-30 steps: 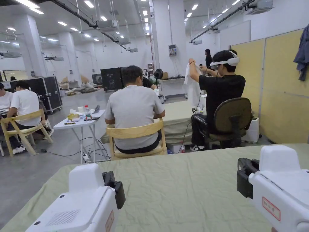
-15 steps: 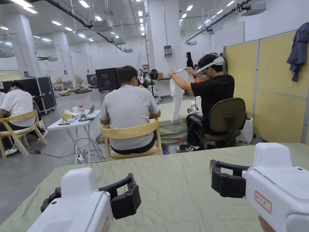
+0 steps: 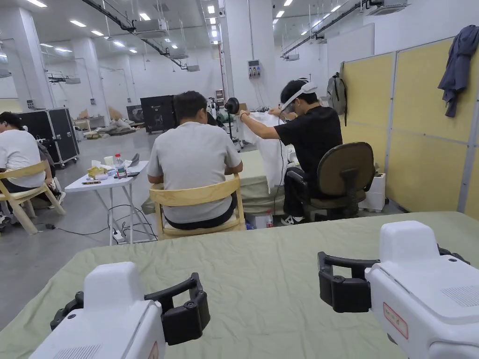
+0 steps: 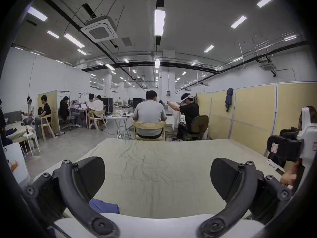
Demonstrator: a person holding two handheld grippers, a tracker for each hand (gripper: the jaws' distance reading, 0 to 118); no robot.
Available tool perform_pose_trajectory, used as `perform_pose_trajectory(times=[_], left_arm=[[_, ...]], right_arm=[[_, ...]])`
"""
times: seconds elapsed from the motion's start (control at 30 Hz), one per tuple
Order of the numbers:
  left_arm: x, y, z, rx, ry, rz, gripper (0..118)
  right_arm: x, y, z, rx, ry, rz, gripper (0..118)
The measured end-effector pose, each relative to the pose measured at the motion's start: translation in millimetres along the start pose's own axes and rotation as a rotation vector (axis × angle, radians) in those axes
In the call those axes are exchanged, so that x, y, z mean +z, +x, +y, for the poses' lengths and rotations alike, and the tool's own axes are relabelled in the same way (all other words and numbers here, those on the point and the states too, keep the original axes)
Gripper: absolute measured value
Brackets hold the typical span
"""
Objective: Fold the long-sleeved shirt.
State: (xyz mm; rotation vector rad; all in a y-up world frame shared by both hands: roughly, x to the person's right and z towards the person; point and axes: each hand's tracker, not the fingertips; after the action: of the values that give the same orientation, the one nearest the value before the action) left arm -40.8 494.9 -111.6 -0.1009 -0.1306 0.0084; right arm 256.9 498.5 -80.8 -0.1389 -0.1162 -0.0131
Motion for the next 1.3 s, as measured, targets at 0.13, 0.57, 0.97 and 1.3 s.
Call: perform_pose_trajectory(times=[0.13,0.57,0.97,1.3], left_arm=[[0.2,-4.0,4.0,0.012,0.001,-0.009,118],[-0.3,-0.4,-0.5,0.025,-0.017,-0.048,118],[-2.8,-1.6,-6.5,0.029,-0.036,-0.052,118],[-3.2,0.4,-9.7,0.027,-0.042,-0.069,118]], right_arm=[[-3.3,-3.4,2.9,-0.005,-0.032,-0.041,118],[-7.9,-11.3,-10.6,0.005,-0.082,-0.013,118],[-10.7,-11.6,-13.2,0.005,-0.053,-0.063,118],[-12.8,-11.4,-16.2,-0.008,-0.065,-0.063,118]])
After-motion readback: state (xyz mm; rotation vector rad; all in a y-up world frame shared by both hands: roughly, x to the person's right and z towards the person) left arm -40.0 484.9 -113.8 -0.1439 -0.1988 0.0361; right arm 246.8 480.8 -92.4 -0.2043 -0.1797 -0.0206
